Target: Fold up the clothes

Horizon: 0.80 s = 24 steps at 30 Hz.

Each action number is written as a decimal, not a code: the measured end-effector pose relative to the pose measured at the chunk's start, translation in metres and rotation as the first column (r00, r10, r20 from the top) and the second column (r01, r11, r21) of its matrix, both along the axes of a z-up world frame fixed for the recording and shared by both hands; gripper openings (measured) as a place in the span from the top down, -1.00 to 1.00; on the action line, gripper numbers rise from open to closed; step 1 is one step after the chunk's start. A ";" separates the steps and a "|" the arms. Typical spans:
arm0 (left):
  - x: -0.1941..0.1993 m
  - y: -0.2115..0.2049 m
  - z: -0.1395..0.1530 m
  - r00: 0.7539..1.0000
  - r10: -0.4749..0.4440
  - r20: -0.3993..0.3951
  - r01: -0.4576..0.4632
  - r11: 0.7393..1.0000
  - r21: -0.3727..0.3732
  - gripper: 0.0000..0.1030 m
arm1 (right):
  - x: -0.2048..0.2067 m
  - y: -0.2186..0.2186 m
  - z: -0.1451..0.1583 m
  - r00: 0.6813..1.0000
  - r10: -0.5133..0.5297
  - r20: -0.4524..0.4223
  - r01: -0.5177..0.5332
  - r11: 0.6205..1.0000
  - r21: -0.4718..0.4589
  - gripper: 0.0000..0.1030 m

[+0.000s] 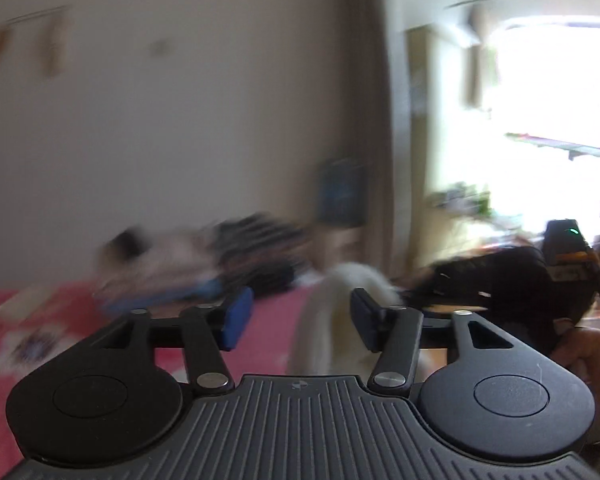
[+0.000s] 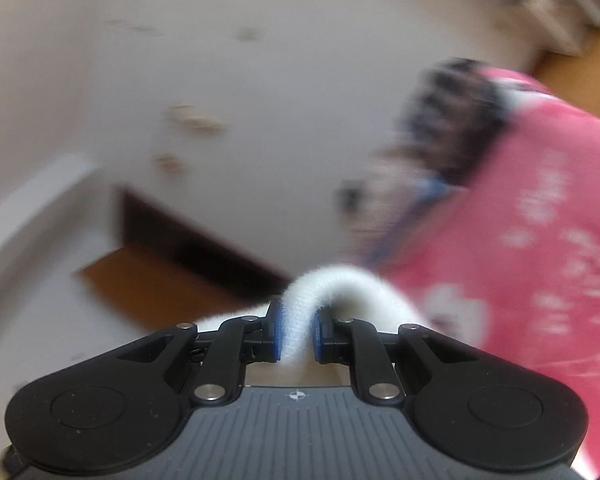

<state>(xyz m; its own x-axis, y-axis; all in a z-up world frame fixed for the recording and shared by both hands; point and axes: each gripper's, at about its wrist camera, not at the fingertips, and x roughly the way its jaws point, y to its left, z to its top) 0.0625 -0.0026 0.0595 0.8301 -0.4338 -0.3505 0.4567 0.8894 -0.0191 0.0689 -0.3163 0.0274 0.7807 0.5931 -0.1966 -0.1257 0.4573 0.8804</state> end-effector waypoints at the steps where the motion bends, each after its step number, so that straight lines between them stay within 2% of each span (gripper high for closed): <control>1: 0.002 0.004 -0.012 0.999 0.023 -0.038 -0.023 1.000 -0.001 -0.13 | 0.012 -0.007 -0.026 0.997 -0.040 -0.069 0.038 0.999 -0.031 0.70; 3: 0.001 0.006 -0.033 0.991 0.041 -0.127 -0.043 0.999 -0.008 -0.19 | 0.023 -0.011 -0.066 0.970 -0.130 -0.204 0.104 0.985 -0.135 0.65; 4: -0.005 0.005 -0.043 0.986 0.043 -0.163 -0.043 0.999 0.005 -0.24 | 0.028 -0.014 -0.089 0.944 -0.169 -0.285 0.120 0.976 -0.182 0.63; 6: -0.016 0.004 -0.064 0.971 0.047 -0.234 -0.041 0.999 0.032 -0.28 | 0.031 -0.018 -0.130 0.897 -0.197 -0.395 0.119 0.969 -0.214 0.53; 7: -0.021 0.005 -0.074 0.964 0.051 -0.261 -0.039 0.998 0.049 -0.29 | 0.027 -0.021 -0.145 0.893 -0.192 -0.408 0.123 0.974 -0.187 0.47; 8: -0.021 0.004 -0.079 0.955 0.049 -0.294 -0.037 0.998 0.048 -0.30 | 0.025 -0.025 -0.154 0.893 -0.189 -0.409 0.141 0.979 -0.144 0.31; 9: -0.021 0.003 -0.083 0.944 0.048 -0.326 -0.035 0.998 0.047 -0.32 | 0.018 -0.030 -0.159 0.892 -0.193 -0.409 0.165 0.981 -0.101 0.25; 11: -0.020 0.002 -0.092 0.924 0.040 -0.381 -0.028 0.999 0.037 -0.36 | 0.011 -0.036 -0.153 0.899 -0.215 -0.383 0.202 0.977 -0.073 0.20; 13: -0.017 0.003 -0.101 0.903 0.028 -0.429 -0.021 1.000 0.021 -0.40 | 0.000 -0.041 -0.129 0.914 -0.255 -0.316 0.239 0.967 -0.091 0.13; 18: -0.011 0.003 -0.125 0.841 -0.001 -0.541 -0.010 1.000 -0.017 -0.41 | -0.031 -0.043 -0.093 0.963 -0.225 -0.151 0.220 0.974 -0.050 -0.36; 21: -0.005 -0.008 -0.145 0.801 0.042 -0.597 -0.070 0.997 -0.023 -0.41 | -0.046 -0.039 -0.098 0.974 -0.182 -0.131 0.179 0.983 -0.037 -0.39; 23: -0.001 -0.005 -0.154 0.775 0.051 -0.630 -0.109 0.993 -0.054 -0.45 | -0.047 -0.033 -0.113 0.965 -0.182 -0.187 0.176 0.983 -0.052 -0.40; 24: 0.002 -0.005 -0.155 0.769 0.055 -0.636 -0.129 0.989 -0.071 -0.45 | -0.044 -0.030 -0.120 0.958 -0.182 -0.222 0.172 0.983 -0.061 -0.40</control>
